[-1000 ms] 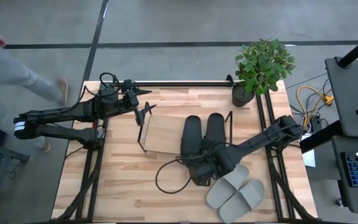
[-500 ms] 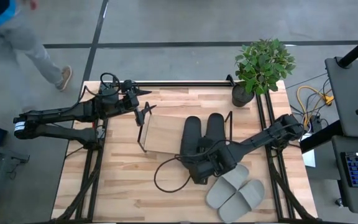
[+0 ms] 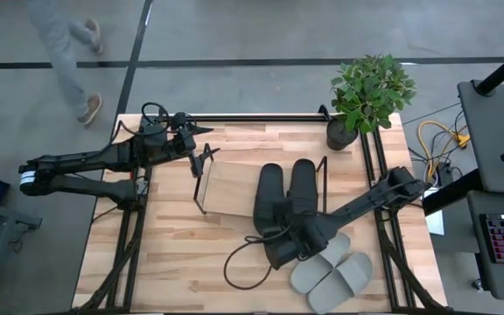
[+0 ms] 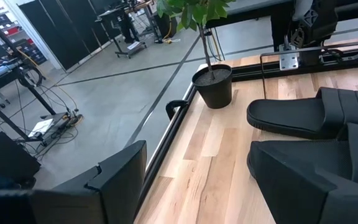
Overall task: Pick and place slides into the shelf
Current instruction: Put the black slides on the shelf
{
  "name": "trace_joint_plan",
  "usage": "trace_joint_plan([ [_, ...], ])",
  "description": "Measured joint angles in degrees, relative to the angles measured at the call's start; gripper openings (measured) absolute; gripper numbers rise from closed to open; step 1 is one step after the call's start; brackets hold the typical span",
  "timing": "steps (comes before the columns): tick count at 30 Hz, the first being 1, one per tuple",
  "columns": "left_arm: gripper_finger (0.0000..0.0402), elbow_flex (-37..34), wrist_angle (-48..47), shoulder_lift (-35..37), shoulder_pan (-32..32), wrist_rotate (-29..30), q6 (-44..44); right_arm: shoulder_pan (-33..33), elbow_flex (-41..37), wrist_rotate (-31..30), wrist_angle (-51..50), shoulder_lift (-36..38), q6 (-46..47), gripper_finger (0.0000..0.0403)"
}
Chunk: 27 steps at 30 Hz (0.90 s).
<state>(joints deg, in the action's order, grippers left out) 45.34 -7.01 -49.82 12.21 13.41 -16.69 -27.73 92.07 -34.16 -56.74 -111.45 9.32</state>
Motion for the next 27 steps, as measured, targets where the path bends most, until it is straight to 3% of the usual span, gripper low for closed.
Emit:
trace_joint_plan([
  [6, 0.0270, 0.0, 0.0, 0.0, 0.0, 0.0, 0.0, -0.2, -0.1, -1.0, -1.3, -2.3, -0.6, 0.0214],
  [12, 0.0270, -0.1, 0.0, 0.0, 0.0, 0.0, 0.0, -0.4, -0.1, -7.7, -2.6, -3.8, -0.7, 0.0214],
  [22, 0.0270, -0.7, 0.0, 0.0, 0.0, 0.0, 0.0, -0.3, -0.4, -8.2, -2.7, -5.3, -0.3, 0.0214],
  [27, 0.0270, -0.7, 0.0, 0.0, 0.0, 0.0, 0.0, 0.3, -0.5, -11.7, -3.4, -6.8, -0.3, 0.0214],
])
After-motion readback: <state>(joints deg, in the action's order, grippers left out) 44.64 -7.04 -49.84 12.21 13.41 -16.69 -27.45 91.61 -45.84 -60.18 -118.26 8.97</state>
